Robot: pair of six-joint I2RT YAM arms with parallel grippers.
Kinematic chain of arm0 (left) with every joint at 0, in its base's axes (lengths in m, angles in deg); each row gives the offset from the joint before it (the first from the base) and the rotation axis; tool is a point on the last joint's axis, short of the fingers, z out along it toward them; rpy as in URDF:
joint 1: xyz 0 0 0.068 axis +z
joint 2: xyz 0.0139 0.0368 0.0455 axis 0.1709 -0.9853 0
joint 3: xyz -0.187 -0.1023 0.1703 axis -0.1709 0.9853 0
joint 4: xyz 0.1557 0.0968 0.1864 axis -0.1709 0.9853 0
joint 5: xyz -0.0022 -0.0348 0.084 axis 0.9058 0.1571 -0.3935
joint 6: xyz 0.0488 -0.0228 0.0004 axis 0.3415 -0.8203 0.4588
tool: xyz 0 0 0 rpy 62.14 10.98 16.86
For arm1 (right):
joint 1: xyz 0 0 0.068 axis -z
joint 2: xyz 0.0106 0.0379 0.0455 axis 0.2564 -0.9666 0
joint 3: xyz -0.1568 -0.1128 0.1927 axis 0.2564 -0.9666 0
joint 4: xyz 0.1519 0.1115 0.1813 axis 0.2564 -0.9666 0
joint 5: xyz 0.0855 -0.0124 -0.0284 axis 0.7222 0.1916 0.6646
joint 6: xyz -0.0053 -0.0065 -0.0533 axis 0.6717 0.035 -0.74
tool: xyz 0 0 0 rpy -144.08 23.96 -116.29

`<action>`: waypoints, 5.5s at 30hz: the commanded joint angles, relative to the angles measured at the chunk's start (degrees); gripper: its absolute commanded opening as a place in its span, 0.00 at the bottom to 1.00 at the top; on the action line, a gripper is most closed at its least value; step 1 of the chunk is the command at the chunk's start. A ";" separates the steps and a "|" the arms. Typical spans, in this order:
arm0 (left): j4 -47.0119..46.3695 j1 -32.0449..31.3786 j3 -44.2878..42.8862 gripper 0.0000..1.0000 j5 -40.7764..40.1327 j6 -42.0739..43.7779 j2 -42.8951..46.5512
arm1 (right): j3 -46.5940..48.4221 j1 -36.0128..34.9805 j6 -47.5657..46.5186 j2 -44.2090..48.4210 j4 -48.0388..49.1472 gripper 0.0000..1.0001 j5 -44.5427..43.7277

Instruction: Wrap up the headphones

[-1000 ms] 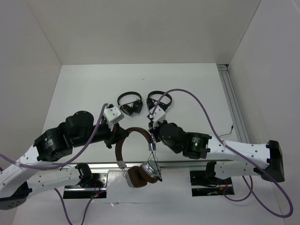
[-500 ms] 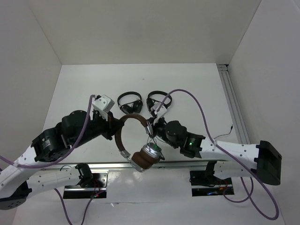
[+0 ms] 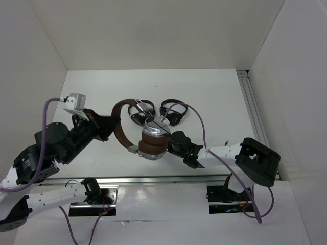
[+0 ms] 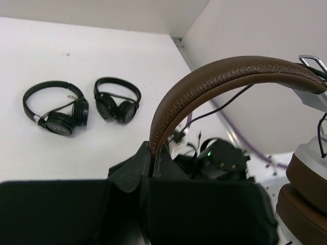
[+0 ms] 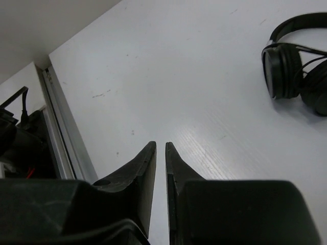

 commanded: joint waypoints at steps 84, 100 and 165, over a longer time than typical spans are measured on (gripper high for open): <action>11.61 30.09 2.70 0.00 4.08 -17.82 -32.88 | 28.64 -53.02 -7.02 7.67 -45.00 0.00 -62.20; 4.49 52.85 4.99 0.00 27.01 -11.06 -31.55 | 18.30 -48.10 0.26 8.81 -43.86 0.00 -55.08; 0.70 1.45 33.64 0.00 3.48 -16.23 -16.34 | 37.26 -42.03 -17.57 16.56 -64.08 0.00 -53.86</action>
